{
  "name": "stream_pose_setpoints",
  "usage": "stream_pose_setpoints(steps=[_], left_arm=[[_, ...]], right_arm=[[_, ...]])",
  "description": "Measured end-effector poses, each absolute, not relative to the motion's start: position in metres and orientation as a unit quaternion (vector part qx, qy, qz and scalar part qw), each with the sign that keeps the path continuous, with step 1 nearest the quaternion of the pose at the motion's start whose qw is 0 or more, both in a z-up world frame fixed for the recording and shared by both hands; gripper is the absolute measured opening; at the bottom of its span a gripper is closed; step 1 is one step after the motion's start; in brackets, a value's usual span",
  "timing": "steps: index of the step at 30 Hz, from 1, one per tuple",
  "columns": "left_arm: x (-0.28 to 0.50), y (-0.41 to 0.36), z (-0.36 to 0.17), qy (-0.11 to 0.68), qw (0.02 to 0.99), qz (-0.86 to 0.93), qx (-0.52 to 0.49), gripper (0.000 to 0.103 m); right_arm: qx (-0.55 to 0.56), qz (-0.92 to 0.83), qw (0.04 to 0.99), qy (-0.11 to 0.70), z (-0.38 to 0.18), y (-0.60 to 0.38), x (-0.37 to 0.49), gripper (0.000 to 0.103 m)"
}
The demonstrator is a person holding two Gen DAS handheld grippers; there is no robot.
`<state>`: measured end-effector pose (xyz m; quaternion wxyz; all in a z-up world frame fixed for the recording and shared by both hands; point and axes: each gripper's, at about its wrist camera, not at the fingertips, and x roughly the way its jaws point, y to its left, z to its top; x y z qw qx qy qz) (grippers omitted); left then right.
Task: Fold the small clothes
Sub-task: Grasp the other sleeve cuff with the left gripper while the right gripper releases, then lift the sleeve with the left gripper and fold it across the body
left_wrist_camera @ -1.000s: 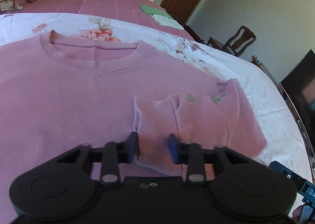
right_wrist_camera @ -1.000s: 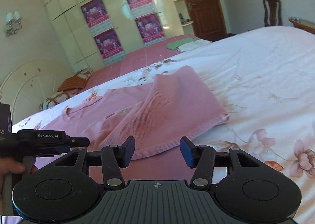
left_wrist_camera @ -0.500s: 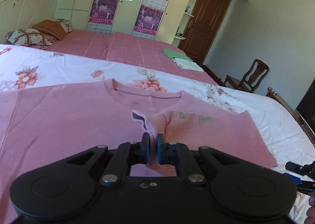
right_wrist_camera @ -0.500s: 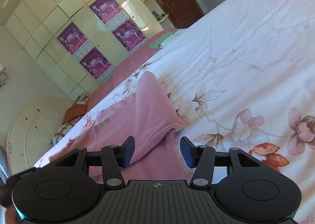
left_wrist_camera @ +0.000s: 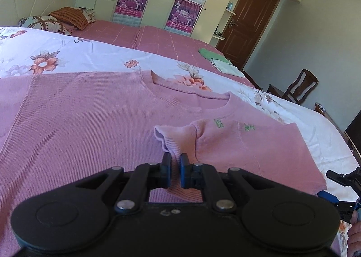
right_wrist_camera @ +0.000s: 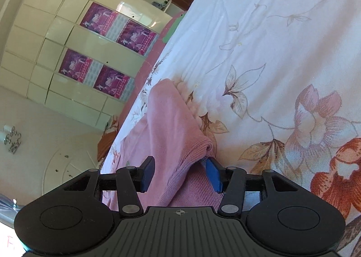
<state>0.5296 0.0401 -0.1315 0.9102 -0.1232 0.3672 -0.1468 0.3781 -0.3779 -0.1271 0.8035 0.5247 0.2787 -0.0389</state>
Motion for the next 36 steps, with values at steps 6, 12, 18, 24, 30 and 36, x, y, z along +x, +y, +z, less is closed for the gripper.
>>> stream_pose_setpoints(steps=[6,12,18,24,30,36], left_arm=[[0.539,0.039,-0.139,0.374,0.908,-0.144,-0.125,0.039],[0.532,0.04,-0.123,0.289,0.938,-0.139,-0.131,0.003],[0.531,0.027,-0.133,0.315,0.944,-0.081,-0.048,0.004],[0.532,0.047,-0.137,0.335,0.937,-0.074,-0.068,0.045],[0.547,0.05,-0.126,0.314,0.942,-0.087,-0.079,0.037],[0.547,0.012,-0.142,0.335,0.932,-0.134,-0.017,0.044]], right_arm=[[0.499,-0.038,0.814,0.296,-0.125,-0.38,0.373,0.029],[0.477,-0.044,0.826,0.298,-0.12,-0.367,0.369,0.005],[0.402,-0.05,0.856,0.322,-0.116,-0.35,0.369,0.005],[0.366,-0.039,0.873,0.321,-0.097,-0.351,0.354,0.008],[0.302,-0.032,0.906,0.296,-0.072,-0.367,0.384,0.008],[0.246,-0.009,0.905,0.347,-0.081,-0.348,0.431,0.008]])
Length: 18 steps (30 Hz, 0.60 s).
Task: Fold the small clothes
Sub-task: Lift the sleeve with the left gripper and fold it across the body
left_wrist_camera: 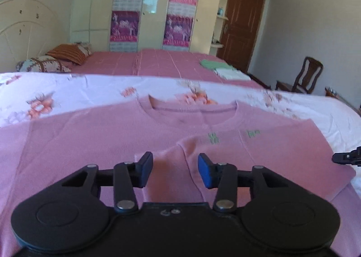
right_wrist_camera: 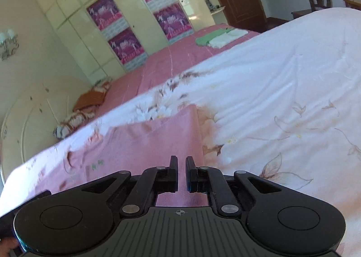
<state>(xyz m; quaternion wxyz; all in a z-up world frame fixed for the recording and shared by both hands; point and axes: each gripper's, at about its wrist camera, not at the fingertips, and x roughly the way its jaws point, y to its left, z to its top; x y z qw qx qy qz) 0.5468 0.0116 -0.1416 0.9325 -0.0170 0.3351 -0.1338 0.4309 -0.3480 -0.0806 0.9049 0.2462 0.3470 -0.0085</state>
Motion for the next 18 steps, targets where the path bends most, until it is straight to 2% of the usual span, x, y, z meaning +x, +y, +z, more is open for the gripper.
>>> stream_pose_setpoints(steps=[1,5,7,9,10,13,15,17,18], left_arm=[[0.548,0.008,-0.148,0.338,0.932,-0.13,-0.005,0.045],[0.535,0.011,-0.133,0.306,0.944,-0.127,-0.008,0.045],[0.529,0.008,-0.134,0.307,0.942,-0.134,0.004,0.057],[0.534,0.0,-0.15,0.344,0.928,-0.139,0.035,0.06],[0.53,-0.001,-0.149,0.332,0.932,-0.139,0.044,0.06],[0.52,0.012,-0.135,0.326,0.936,-0.132,0.016,0.061],[0.508,0.033,-0.125,0.316,0.942,-0.11,-0.004,0.061],[0.491,0.062,-0.117,0.315,0.945,-0.075,-0.032,0.061],[0.481,0.079,-0.114,0.314,0.947,-0.056,-0.044,0.061]], right_arm=[[0.223,-0.018,0.896,0.383,-0.093,-0.341,0.438,0.007],[0.221,-0.026,0.9,0.374,-0.096,-0.34,0.424,0.005],[0.202,-0.015,0.914,0.353,-0.086,-0.334,0.413,0.005],[0.18,0.0,0.917,0.356,-0.088,-0.324,0.406,0.005],[0.166,-0.004,0.909,0.382,-0.096,-0.318,0.41,0.005],[0.171,-0.009,0.905,0.389,-0.094,-0.311,0.411,0.006],[0.183,-0.01,0.912,0.366,-0.082,-0.307,0.404,0.007],[0.195,-0.004,0.914,0.356,-0.075,-0.3,0.397,0.022],[0.195,0.0,0.916,0.352,-0.073,-0.295,0.394,0.05]])
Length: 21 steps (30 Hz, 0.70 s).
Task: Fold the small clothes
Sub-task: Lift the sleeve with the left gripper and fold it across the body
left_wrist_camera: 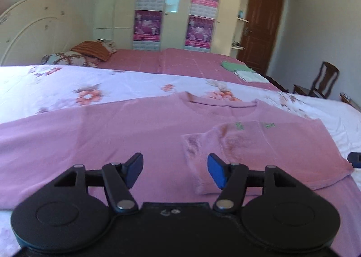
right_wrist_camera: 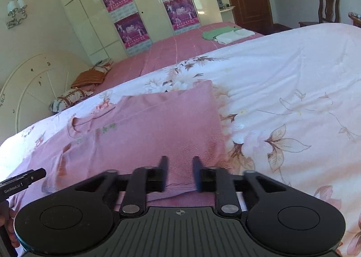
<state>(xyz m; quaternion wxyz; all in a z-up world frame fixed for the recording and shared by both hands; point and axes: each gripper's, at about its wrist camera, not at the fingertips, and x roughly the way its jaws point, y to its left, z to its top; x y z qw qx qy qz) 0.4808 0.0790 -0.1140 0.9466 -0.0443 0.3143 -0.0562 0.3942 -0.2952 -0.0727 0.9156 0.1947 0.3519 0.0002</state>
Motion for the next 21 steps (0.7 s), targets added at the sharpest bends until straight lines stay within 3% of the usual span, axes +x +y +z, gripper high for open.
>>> stream_pose_setpoints(steps=[1,6,11,16,21], left_arm=[[0.468,0.099,-0.11,0.313,0.948,-0.031,-0.054,0.061],[0.402,0.211,-0.104,0.32,0.933,0.106,-0.127,0.059],[0.35,0.349,-0.111,0.279,0.88,0.244,-0.297,0.059],[0.351,0.443,-0.133,0.23,0.841,0.251,-0.421,0.051],[0.369,0.48,-0.143,0.211,0.833,0.233,-0.455,0.048]], right_arm=[[0.189,0.006,0.92,0.343,-0.07,-0.289,0.391,0.063],[0.178,0.056,0.923,0.337,-0.07,-0.26,0.388,0.062],[0.19,0.072,0.912,0.357,-0.078,-0.234,0.398,0.062],[0.185,0.058,0.913,0.359,-0.075,-0.198,0.405,0.062],[0.22,0.025,0.909,0.352,-0.072,-0.167,0.417,0.062]])
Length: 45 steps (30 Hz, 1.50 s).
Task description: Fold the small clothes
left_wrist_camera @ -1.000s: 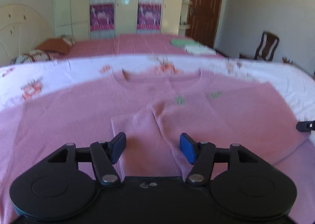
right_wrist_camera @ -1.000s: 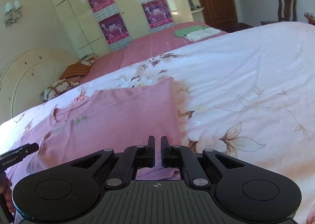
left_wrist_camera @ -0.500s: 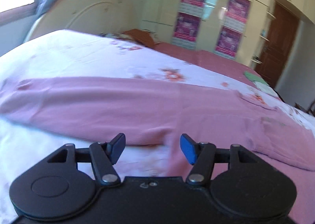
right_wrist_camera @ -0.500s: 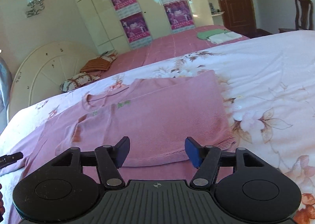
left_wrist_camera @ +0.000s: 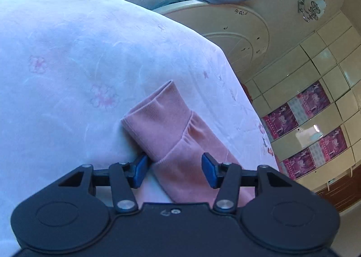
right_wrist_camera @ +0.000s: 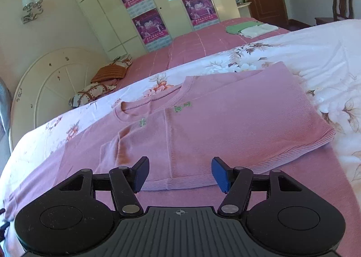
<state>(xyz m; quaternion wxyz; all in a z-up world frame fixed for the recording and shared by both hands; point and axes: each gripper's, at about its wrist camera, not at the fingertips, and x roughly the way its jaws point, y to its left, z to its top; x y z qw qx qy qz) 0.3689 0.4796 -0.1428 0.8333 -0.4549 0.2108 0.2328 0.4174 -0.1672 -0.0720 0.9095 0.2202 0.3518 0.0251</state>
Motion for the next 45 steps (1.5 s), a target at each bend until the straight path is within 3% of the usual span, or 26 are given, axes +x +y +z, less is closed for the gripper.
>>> stream_pose_setpoints(steps=[2,4,7,11,14,22,33,35,36,38,40,42,45], left_arm=[[0.373,0.482,-0.144,0.213,0.836,0.231,-0.45,0.039],[0.381,0.486,-0.147,0.231,0.84,0.238,-0.429,0.012],[0.385,0.484,-0.142,0.233,0.854,0.246,-0.395,0.01],[0.405,0.451,-0.123,0.281,0.89,0.234,-0.274,0.009],[0.411,0.402,-0.088,0.244,0.94,0.161,-0.175,0.009],[0.458,0.246,-0.046,0.239,0.964,-0.005,-0.117,0.009],[0.515,0.03,-0.105,0.327,0.933,-0.146,-0.047,0.009],[0.522,0.008,-0.126,0.368,0.914,-0.168,-0.018,0.018],[0.52,-0.002,-0.135,0.375,0.913,-0.162,0.011,0.028],[0.503,-0.01,-0.132,0.346,0.923,-0.159,0.055,0.039],[0.48,0.002,-0.118,0.316,0.934,-0.159,0.045,0.062],[0.461,0.025,-0.105,0.295,0.944,-0.142,0.041,0.068],[0.433,0.075,-0.101,0.283,0.954,-0.087,0.041,0.067]], right_arm=[[0.242,0.009,0.905,0.35,-0.072,-0.159,0.424,0.062],[0.264,-0.011,0.899,0.349,-0.073,-0.153,0.433,0.061],[0.261,-0.05,0.9,0.347,-0.075,-0.147,0.442,0.061],[0.229,-0.071,0.902,0.359,-0.08,-0.144,0.446,0.061],[0.217,-0.071,0.904,0.361,-0.081,-0.148,0.442,0.061],[0.211,-0.047,0.915,0.342,-0.077,-0.165,0.432,0.061],[0.255,-0.008,0.904,0.344,-0.074,-0.203,0.425,0.061],[0.267,0.0,0.898,0.349,-0.077,-0.21,0.423,0.061],[0.274,0.003,0.895,0.352,-0.078,-0.211,0.423,0.061],[0.29,0.015,0.889,0.354,-0.08,-0.214,0.421,0.061],[0.303,0.029,0.884,0.354,-0.081,-0.213,0.422,0.061],[0.317,0.051,0.879,0.352,-0.083,-0.207,0.426,0.061],[0.325,0.08,0.873,0.354,-0.085,-0.191,0.435,0.061]])
